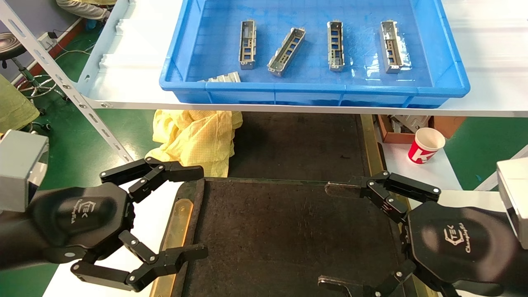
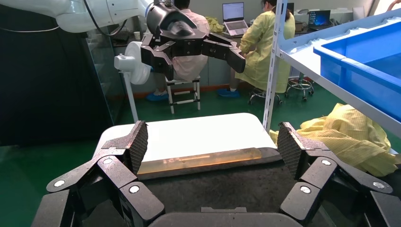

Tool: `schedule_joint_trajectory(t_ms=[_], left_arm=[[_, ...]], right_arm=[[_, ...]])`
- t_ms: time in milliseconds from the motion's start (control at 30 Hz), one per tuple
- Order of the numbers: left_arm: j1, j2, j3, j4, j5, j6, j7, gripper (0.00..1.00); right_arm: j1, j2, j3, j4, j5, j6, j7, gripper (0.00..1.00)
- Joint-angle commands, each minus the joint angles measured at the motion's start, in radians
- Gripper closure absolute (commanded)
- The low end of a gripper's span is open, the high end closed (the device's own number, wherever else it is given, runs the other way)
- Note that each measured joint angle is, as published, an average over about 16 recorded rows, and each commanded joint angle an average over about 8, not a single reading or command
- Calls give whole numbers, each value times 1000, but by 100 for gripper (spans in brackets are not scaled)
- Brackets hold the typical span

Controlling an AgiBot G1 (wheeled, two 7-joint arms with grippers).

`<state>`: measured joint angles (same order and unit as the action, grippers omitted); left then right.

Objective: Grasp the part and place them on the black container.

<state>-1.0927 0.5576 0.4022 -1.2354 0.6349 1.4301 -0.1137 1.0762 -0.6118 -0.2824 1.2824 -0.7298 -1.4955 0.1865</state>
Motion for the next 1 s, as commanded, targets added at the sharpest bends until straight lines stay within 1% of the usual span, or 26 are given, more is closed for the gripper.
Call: schedule_joint_trajectory(t_ms=[33, 467, 500, 733, 767, 1000], left_arm=[[0, 0, 0, 0, 0, 0, 0, 0], [0, 0, 0, 0, 0, 0, 0, 0], [0, 0, 0, 0, 0, 0, 0, 2], [0, 0, 0, 0, 0, 0, 0, 89], [0, 0, 0, 0, 0, 0, 0, 100], [0, 0, 0, 0, 0, 0, 0, 100]], right_arm=[[0, 0, 0, 0, 0, 0, 0, 0], [0, 0, 0, 0, 0, 0, 0, 0], [0, 0, 0, 0, 0, 0, 0, 0], [0, 0, 0, 0, 0, 0, 0, 0], [0, 0, 0, 0, 0, 0, 0, 0], [0, 0, 0, 0, 0, 0, 0, 0]])
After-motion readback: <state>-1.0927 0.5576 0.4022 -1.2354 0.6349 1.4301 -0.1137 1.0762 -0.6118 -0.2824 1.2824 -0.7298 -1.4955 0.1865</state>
